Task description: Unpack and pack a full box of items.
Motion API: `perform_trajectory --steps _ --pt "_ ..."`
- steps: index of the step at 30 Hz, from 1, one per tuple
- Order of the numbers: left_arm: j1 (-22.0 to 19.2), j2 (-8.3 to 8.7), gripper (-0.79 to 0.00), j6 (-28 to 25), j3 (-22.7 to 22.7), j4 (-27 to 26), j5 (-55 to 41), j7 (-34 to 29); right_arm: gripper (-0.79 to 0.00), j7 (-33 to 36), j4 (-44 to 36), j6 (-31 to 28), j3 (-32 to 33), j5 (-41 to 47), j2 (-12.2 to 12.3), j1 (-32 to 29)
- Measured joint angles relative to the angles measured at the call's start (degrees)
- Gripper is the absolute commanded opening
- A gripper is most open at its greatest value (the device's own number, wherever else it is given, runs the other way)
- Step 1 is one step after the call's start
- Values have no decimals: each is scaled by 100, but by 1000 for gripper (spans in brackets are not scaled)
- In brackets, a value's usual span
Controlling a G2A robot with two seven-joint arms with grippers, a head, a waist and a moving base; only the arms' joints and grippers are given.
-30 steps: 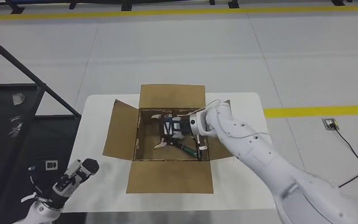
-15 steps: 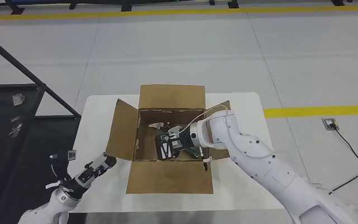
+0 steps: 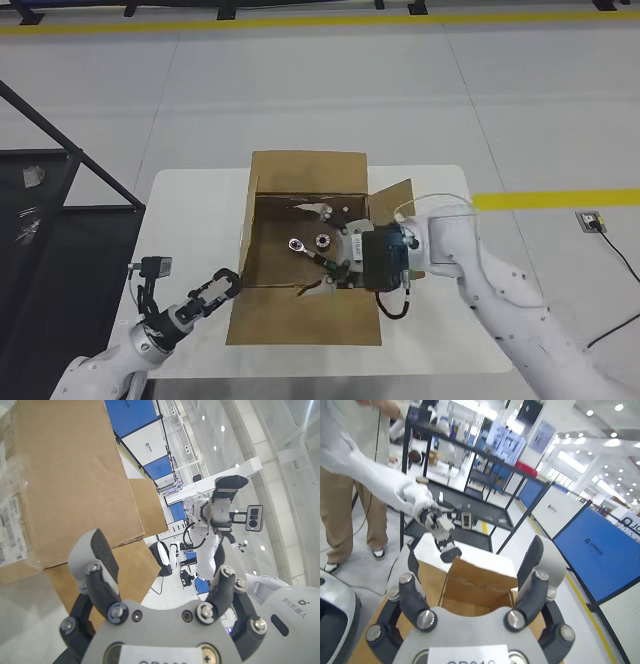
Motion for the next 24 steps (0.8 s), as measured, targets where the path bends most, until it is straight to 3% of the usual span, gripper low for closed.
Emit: perform_trajectory --steps 4,8,13,24 --pt "-228 -28 0 214 340 56 146 -4 0 -537 -63 4 469 243 343 -475" --pt "-456 -59 0 369 630 186 304 69 0 -196 -87 4 945 827 591 -887" --pt "-667 -99 0 512 869 378 360 246 0 -176 -89 4 961 857 600 -896" --pt "-681 -104 0 545 887 386 312 277 0 110 -65 4 732 1150 589 -802"
